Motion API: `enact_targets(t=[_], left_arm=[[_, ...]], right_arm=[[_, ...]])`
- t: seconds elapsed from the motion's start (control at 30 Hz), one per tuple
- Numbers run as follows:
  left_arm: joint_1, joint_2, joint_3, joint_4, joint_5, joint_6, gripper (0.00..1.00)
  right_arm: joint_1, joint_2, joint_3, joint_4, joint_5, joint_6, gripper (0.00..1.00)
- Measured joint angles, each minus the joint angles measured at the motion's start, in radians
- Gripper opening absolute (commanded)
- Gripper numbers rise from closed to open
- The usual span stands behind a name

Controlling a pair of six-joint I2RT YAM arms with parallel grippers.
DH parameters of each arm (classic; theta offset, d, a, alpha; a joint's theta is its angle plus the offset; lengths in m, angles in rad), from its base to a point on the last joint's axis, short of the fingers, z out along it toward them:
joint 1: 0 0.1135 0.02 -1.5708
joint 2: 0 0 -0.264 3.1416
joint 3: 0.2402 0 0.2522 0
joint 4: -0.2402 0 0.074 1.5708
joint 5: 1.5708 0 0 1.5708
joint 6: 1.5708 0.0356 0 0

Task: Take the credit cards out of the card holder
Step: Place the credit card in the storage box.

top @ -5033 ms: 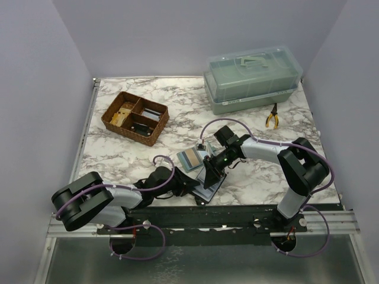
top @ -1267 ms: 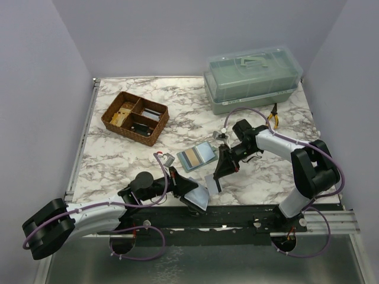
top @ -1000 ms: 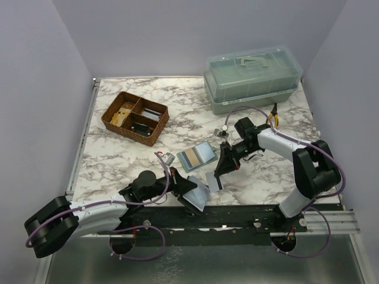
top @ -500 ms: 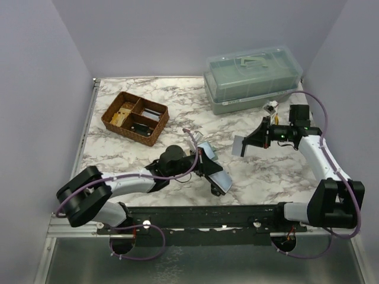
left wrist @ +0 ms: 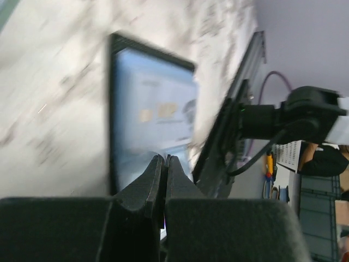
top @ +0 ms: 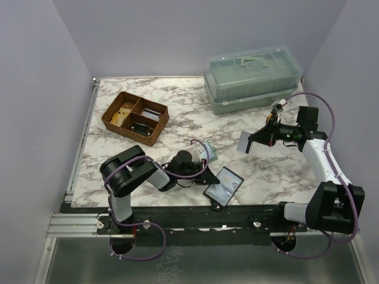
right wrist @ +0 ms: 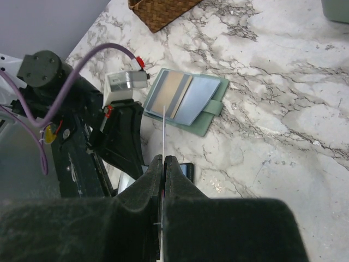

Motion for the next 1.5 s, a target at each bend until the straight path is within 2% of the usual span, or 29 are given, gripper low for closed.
enact_targets(t=[0.13, 0.23, 0.5, 0.63, 0.8, 0.93, 1.07, 1.1, 1.13, 1.17, 1.2, 1.37, 1.5], left_arm=[[0.004, 0.031, -0.08, 0.022, -0.002, -0.033, 0.0], [0.004, 0.019, -0.107, 0.032, -0.014, -0.044, 0.08], [-0.001, -0.024, -0.155, 0.008, -0.087, -0.115, 0.18], [-0.006, -0.097, -0.199, -0.031, -0.118, -0.143, 0.24], [-0.023, -0.256, -0.233, -0.158, -0.167, -0.153, 0.36], [-0.035, -0.381, -0.237, -0.277, -0.214, -0.156, 0.5], [-0.039, -0.514, -0.241, -0.439, -0.277, -0.147, 0.58], [-0.04, -0.544, -0.241, -0.474, -0.289, -0.139, 0.64], [-0.04, -0.59, -0.241, -0.522, -0.306, -0.122, 0.77], [-0.04, -0.624, -0.241, -0.547, -0.317, -0.105, 0.95], [-0.04, -0.664, -0.241, -0.567, -0.325, -0.085, 0.98], [-0.04, -0.842, -0.241, -0.505, -0.35, 0.018, 0.99], [-0.039, -0.784, -0.192, -0.407, -0.317, 0.087, 0.99]], right_arm=[[0.0, 0.021, 0.0, -0.008, -0.005, -0.005, 0.0], [0.0, 0.035, 0.0, -0.016, -0.016, -0.016, 0.0], [0.0, 0.052, 0.0, -0.03, -0.045, -0.034, 0.0], [0.0, 0.062, 0.0, -0.048, -0.06, -0.046, 0.0], [0.001, 0.076, 0.0, -0.068, -0.077, -0.061, 0.0], [0.014, 0.085, 0.0, -0.076, -0.089, -0.072, 0.0], [0.045, 0.101, 0.0, -0.093, -0.101, -0.091, 0.0], [0.056, 0.105, 0.0, -0.097, -0.104, -0.094, 0.0], [0.072, 0.111, 0.0, -0.099, -0.109, -0.098, 0.0], [0.088, 0.117, 0.0, -0.102, -0.114, -0.103, 0.0], [0.107, 0.126, 0.0, -0.106, -0.123, -0.111, 0.0], [0.207, 0.2, 0.008, -0.169, -0.18, -0.172, 0.0], [0.249, 0.249, 0.02, -0.222, -0.219, -0.216, 0.0]])
